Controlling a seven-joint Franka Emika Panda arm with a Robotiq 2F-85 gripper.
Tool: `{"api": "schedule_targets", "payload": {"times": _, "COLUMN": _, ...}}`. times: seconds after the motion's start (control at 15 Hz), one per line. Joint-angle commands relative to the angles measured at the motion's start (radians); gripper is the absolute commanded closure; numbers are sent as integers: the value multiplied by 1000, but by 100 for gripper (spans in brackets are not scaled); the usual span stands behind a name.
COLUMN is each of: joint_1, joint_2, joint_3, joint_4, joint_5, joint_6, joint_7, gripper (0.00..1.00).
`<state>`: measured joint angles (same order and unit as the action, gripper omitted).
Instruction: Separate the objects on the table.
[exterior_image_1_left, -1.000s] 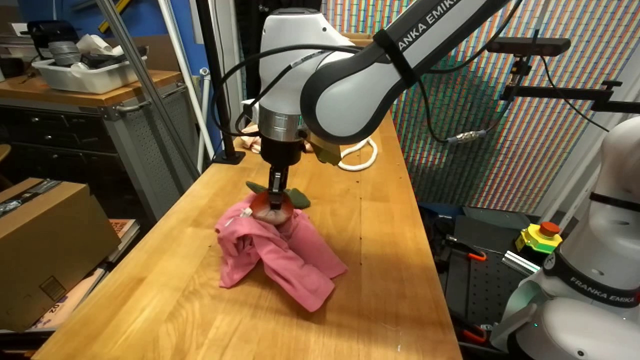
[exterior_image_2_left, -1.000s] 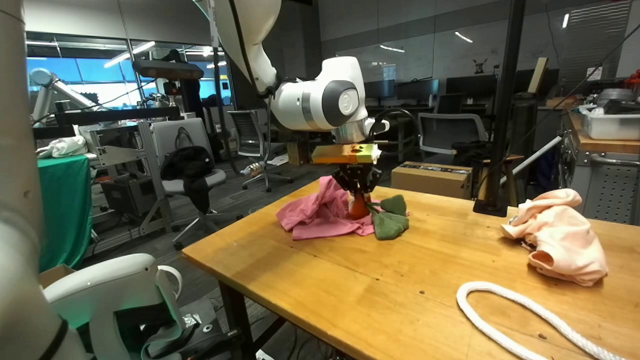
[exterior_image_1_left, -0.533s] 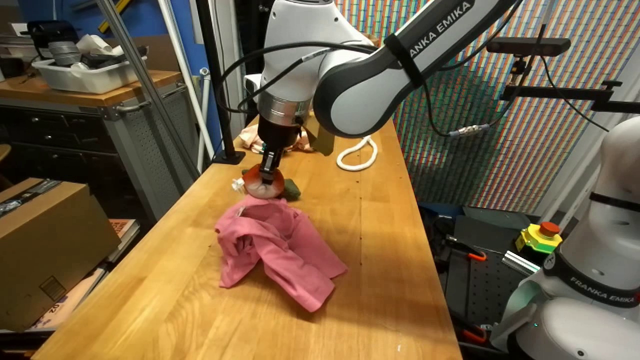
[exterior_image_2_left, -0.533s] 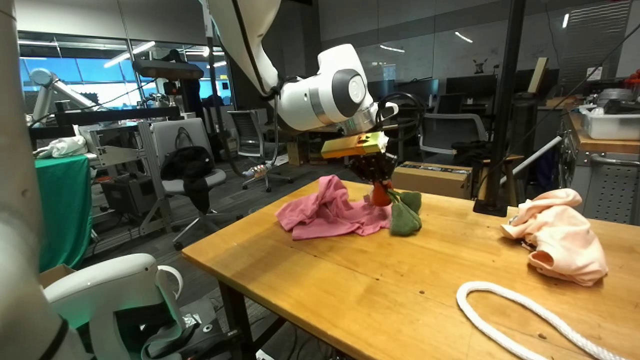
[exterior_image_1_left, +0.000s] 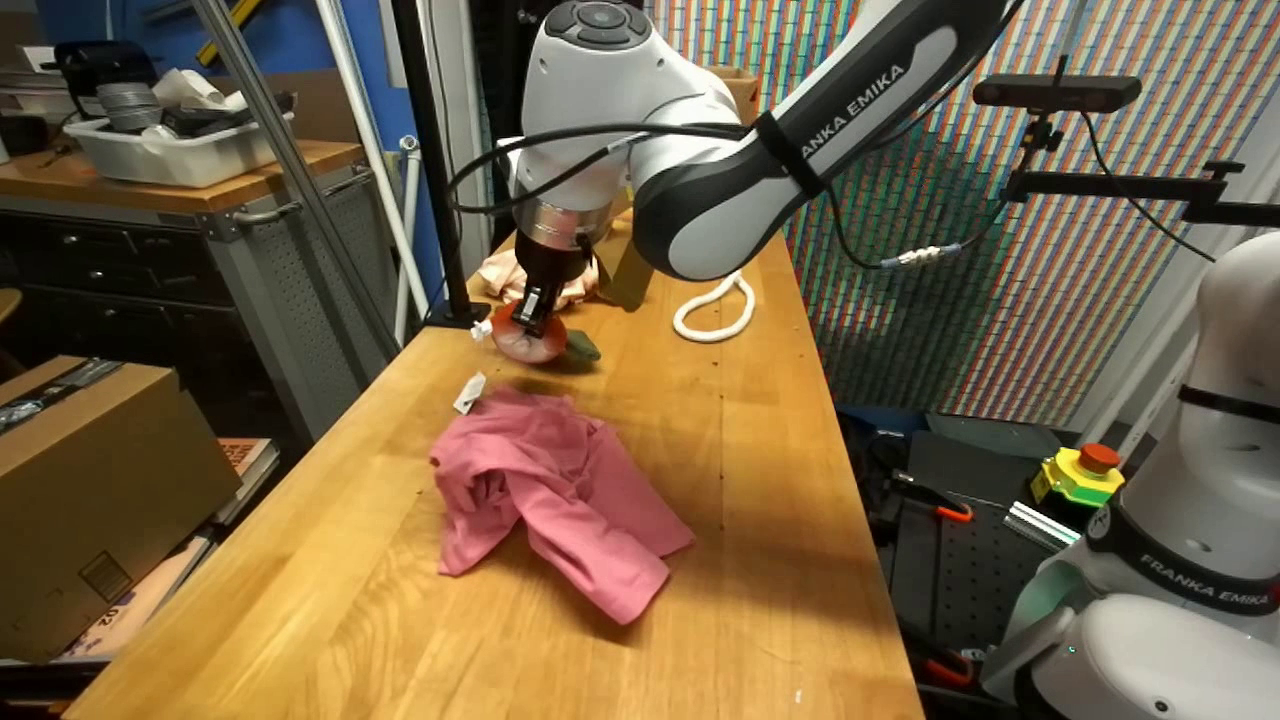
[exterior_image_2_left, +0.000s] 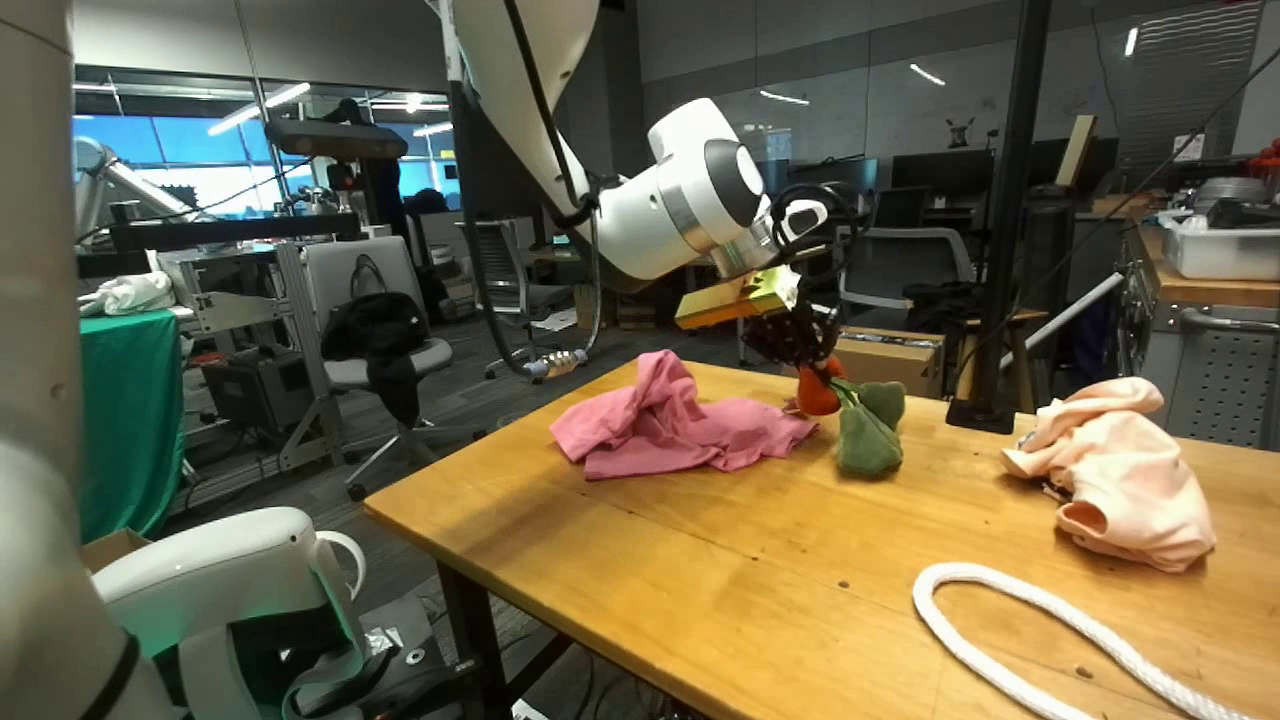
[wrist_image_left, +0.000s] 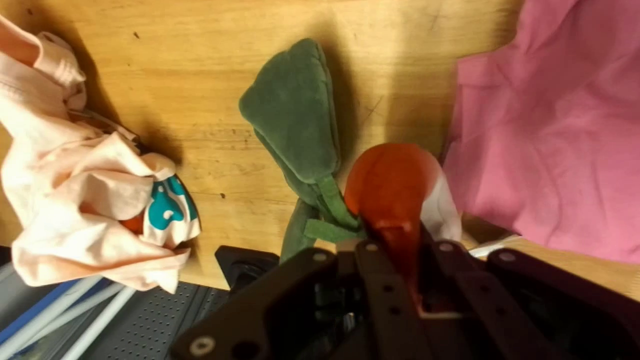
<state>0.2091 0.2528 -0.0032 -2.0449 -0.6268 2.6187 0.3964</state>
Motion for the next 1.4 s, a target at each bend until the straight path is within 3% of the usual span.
{"api": "schedule_targets", "payload": {"times": 0.0, "joint_1": 26, "joint_2": 53, "joint_3": -34, "joint_4": 75, "joint_5": -66, "joint_6": -28, "joint_7": 94, "gripper": 87}}
{"api": "schedule_targets", "payload": {"times": 0.67, "joint_1": 34, "joint_2": 159, "joint_3": -38, "joint_4": 159, "joint_5": 2, "joint_6": -94, "joint_7": 114, "gripper": 84}}
{"api": "schedule_targets", "payload": {"times": 0.73, "joint_1": 35, "joint_2": 167, "joint_3": -38, "joint_4": 167, "joint_5": 12, "joint_6": -103, "joint_7": 112, "gripper": 60}}
{"api": "schedule_targets", "payload": {"times": 0.87, "joint_1": 36, "joint_2": 170, "joint_3": -37, "joint_4": 167, "joint_5": 29, "joint_6": -122, "joint_7": 103, "gripper": 57}}
{"api": "schedule_targets", "payload": {"times": 0.93, "joint_1": 41, "joint_2": 164, "joint_3": -40, "joint_4": 163, "joint_5": 27, "joint_6": -131, "joint_7": 104, "gripper": 51}}
{"api": "schedule_targets", "payload": {"times": 1.33, "joint_1": 60, "joint_2": 108, "joint_3": -16, "joint_4": 131, "joint_5": 57, "joint_6": -221, "joint_7": 84, "gripper": 4}}
